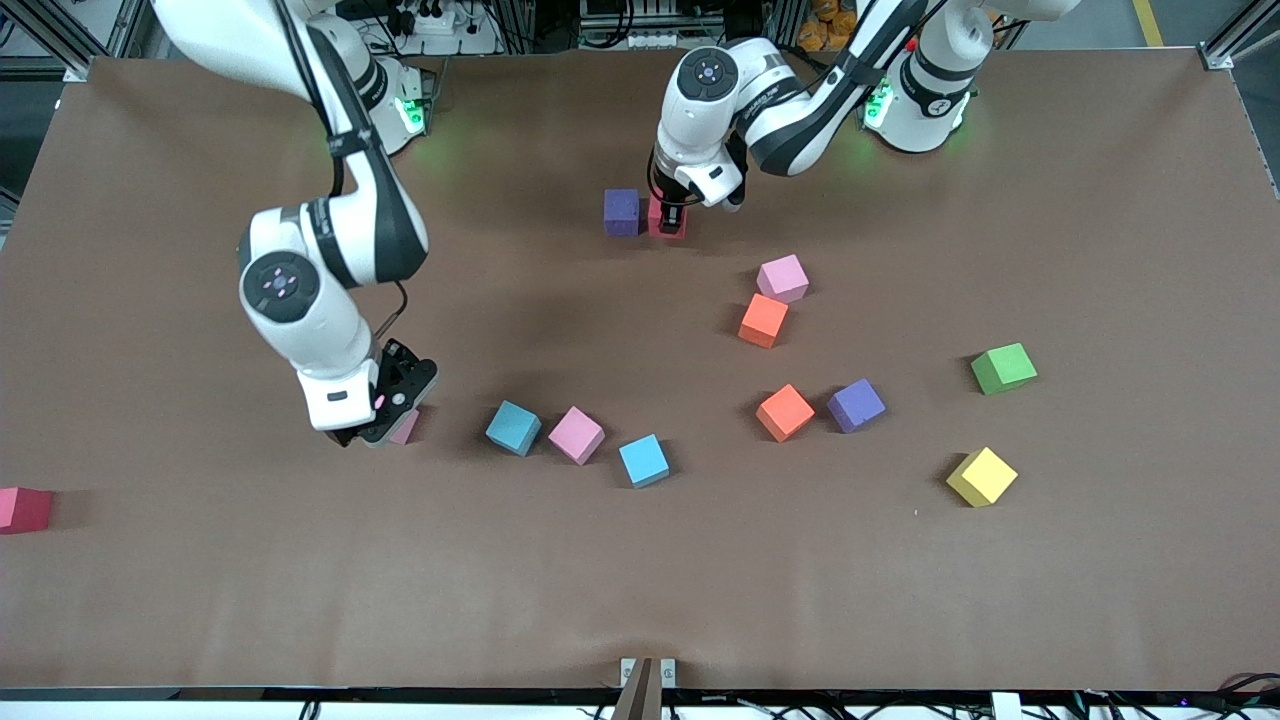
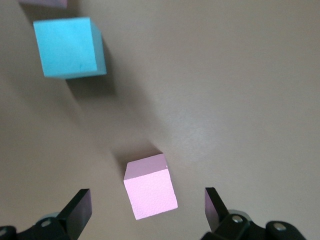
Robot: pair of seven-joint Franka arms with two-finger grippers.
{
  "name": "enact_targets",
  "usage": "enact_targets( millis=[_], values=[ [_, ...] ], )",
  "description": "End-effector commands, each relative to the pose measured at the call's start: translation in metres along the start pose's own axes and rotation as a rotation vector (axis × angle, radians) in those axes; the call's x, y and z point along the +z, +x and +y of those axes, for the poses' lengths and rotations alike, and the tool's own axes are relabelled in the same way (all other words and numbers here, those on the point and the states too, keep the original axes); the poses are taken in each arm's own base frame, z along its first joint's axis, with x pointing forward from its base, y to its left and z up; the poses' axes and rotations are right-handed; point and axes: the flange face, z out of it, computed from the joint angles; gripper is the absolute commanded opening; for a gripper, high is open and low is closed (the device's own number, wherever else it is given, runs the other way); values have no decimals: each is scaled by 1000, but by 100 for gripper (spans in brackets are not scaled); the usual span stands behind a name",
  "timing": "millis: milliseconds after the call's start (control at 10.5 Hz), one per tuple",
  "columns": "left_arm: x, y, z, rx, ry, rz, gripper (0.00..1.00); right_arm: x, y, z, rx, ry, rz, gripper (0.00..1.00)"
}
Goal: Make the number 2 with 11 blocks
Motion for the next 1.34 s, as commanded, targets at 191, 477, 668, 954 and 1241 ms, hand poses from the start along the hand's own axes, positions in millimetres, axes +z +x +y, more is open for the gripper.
enact_targets(
  millis=[191, 477, 668, 954, 1241],
  values=[
    [22, -10, -17, -38, 30, -34, 0, 24, -8, 15, -99, 30, -3, 100],
    [32, -10, -15, -48, 45, -42, 0, 47, -22, 27, -112, 44, -14, 100],
    [37, -11, -14, -70, 50, -42, 0, 66, -24, 26, -126, 58, -31, 100],
    [43, -13, -18, -71, 64, -38, 0, 94, -32, 22, -174, 67, -35, 100],
    [45, -17, -16, -93, 71, -45, 0, 103, -37, 15, -171, 128, 5, 100]
  ],
)
